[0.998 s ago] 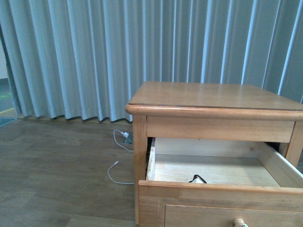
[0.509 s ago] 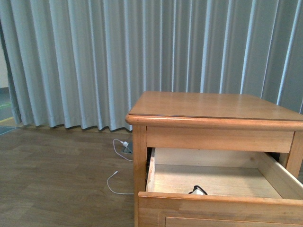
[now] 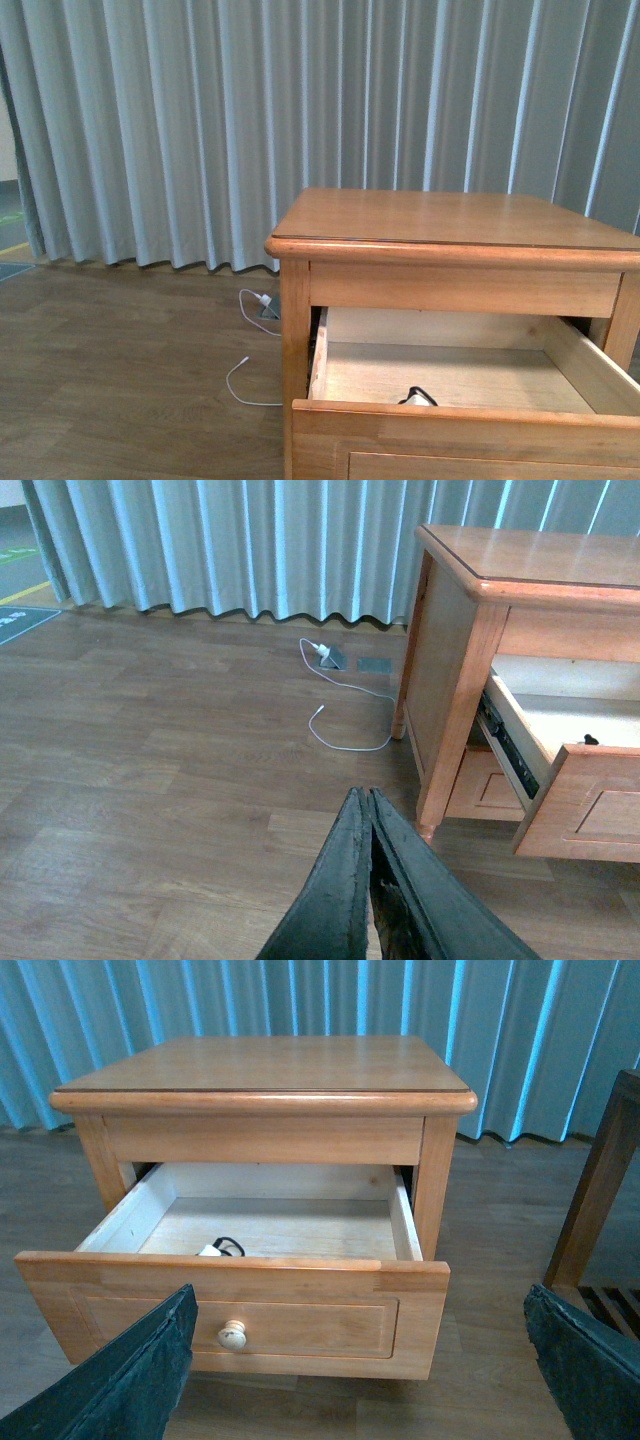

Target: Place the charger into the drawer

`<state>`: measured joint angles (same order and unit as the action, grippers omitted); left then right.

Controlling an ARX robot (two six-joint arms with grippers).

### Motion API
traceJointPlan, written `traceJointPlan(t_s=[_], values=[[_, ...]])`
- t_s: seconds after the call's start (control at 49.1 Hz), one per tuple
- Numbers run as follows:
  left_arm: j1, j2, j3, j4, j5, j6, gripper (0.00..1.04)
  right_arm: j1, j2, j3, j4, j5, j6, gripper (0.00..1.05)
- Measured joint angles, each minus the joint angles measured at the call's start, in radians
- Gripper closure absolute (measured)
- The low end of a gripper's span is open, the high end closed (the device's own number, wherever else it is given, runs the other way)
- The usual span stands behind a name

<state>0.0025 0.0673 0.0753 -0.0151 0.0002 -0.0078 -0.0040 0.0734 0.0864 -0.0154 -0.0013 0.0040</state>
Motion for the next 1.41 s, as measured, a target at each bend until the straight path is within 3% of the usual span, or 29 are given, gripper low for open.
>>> traceJointPlan(t_s=[0.876,1.08,1.222,1.406], values=[[0.000,-0.065,-0.063,0.010,0.000,0.000,1.00,0.000,0.000,0.000,0.000,0.000,0.000,0.08],[0.000,-0.065,-0.063,0.010,0.000,0.000,0.65,0.000,0.000,0.000,0.000,0.001,0.000,0.08],[0.000,-0.066,-0.063,0.010,0.000,0.000,0.40,0.100,0.072,0.037,-0.123,0.216,0.027,0.08],[0.000,-0.066,-0.063,0.009,0.000,0.000,0.08,0.208,0.223,0.062,-0.107,0.273,0.018,0.08]])
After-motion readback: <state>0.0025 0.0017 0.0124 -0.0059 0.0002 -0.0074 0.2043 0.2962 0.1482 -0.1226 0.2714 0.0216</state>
